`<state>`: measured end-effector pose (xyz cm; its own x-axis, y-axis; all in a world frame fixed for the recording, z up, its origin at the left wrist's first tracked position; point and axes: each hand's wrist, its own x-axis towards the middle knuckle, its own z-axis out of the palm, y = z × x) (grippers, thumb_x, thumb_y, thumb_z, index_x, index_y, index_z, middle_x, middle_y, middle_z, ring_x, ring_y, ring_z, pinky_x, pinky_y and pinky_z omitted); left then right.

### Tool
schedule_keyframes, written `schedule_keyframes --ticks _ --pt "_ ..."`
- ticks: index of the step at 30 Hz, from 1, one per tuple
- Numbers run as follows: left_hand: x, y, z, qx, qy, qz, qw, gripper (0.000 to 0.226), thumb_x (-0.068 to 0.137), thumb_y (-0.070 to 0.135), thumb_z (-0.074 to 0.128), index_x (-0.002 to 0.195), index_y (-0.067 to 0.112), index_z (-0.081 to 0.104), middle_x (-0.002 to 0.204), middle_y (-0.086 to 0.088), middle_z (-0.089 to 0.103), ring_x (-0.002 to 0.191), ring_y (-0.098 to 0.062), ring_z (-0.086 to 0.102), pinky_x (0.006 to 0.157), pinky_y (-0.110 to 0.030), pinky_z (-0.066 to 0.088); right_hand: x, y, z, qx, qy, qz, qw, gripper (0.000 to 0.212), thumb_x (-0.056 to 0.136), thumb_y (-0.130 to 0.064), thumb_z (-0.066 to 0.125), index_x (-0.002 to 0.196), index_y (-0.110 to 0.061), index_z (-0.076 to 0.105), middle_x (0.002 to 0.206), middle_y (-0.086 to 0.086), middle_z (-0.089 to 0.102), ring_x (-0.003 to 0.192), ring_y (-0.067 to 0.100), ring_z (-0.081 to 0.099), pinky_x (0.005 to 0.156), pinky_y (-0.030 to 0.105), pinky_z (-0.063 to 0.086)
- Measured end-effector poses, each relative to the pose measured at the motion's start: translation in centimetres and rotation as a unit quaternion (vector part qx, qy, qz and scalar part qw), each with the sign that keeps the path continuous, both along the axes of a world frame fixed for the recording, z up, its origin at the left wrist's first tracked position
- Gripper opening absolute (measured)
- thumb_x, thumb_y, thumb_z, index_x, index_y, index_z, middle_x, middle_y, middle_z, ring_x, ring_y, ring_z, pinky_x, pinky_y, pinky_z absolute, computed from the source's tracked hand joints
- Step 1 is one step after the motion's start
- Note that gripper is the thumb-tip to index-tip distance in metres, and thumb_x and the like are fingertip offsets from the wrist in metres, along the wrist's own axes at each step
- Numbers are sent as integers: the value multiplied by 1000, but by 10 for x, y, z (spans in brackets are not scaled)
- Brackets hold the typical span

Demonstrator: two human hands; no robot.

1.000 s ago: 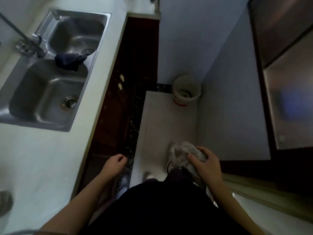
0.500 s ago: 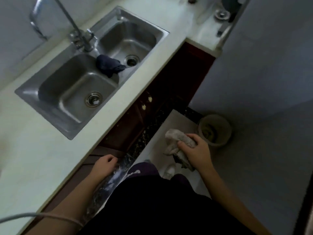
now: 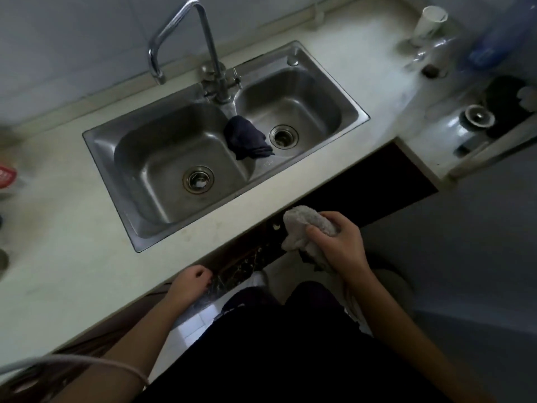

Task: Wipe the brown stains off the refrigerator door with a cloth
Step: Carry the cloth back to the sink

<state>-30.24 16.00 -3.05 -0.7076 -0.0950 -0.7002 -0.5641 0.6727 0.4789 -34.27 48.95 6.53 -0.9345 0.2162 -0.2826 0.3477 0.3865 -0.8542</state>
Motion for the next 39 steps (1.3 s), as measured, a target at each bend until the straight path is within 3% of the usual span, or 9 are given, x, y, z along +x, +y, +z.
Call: schedule_keyframes --ticks 4,7,10,16,20,24,30,36,39 --pt "-7 5 6 -8 -6 40 999 25 94 21 53 79 11 70 77 -7 72 74 -24 68 74 -38 53 -56 -10 0 -2 -2 82 997 23 84 -24 83 103 -28 72 97 -13 72 92 1 67 80 22 52" --pt "-6 7 4 3 -17 82 996 28 94 21 51 75 11 68 76 -11 73 73 -26 71 75 -42 56 -106 -18 -13 29 -2 177 984 29 84 -29 83 110 -23 72 103 -7 72 96 10 67 86 28 54" --pt "-1 15 9 -2 -19 146 989 30 92 28 51 77 7 67 77 -11 73 65 -15 70 73 -38 57 -157 -26 -33 75 15 289 954 39 82 -33 84 118 -22 71 113 -3 70 103 13 64 88 31 51" --pt "19 43 -1 5 -55 278 959 25 96 20 52 87 4 69 87 -10 72 80 -27 72 84 -45 58 -201 -29 -84 154 63 452 876 47 83 -44 81 123 -24 69 121 -1 65 115 24 55 100 43 48" --pt "16 65 -3 8 -61 309 949 23 94 23 53 87 9 70 87 -7 72 80 -24 72 87 -48 59 -203 -16 -89 217 169 478 834 58 81 -63 65 127 -27 68 126 -6 64 122 24 53 104 47 45" --pt "7 84 0 7 -46 332 942 22 94 23 54 88 12 71 87 -7 73 79 -23 72 87 -48 59 -196 2 -81 217 240 473 820 50 87 -50 65 129 -22 67 131 -3 63 124 24 51 104 43 42" --pt "-1 109 4 7 -26 373 928 22 95 22 53 91 9 70 90 -9 73 80 -23 72 86 -45 58 -198 7 -84 181 218 491 824 36 88 -26 74 123 -20 69 123 -3 66 116 25 56 97 45 49" --pt "26 115 9 -6 -41 390 920 24 95 19 51 93 3 69 90 -13 72 83 -27 71 86 -45 59 -194 1 -87 199 219 482 825 34 88 -27 74 121 -21 68 122 -2 65 115 25 54 94 41 47" --pt "39 112 13 -14 -43 403 914 24 97 16 51 97 0 69 93 -16 72 82 -28 69 67 -33 54 -192 4 -82 206 211 484 824 35 90 -28 72 123 -20 66 124 -2 64 117 24 53 96 42 47"
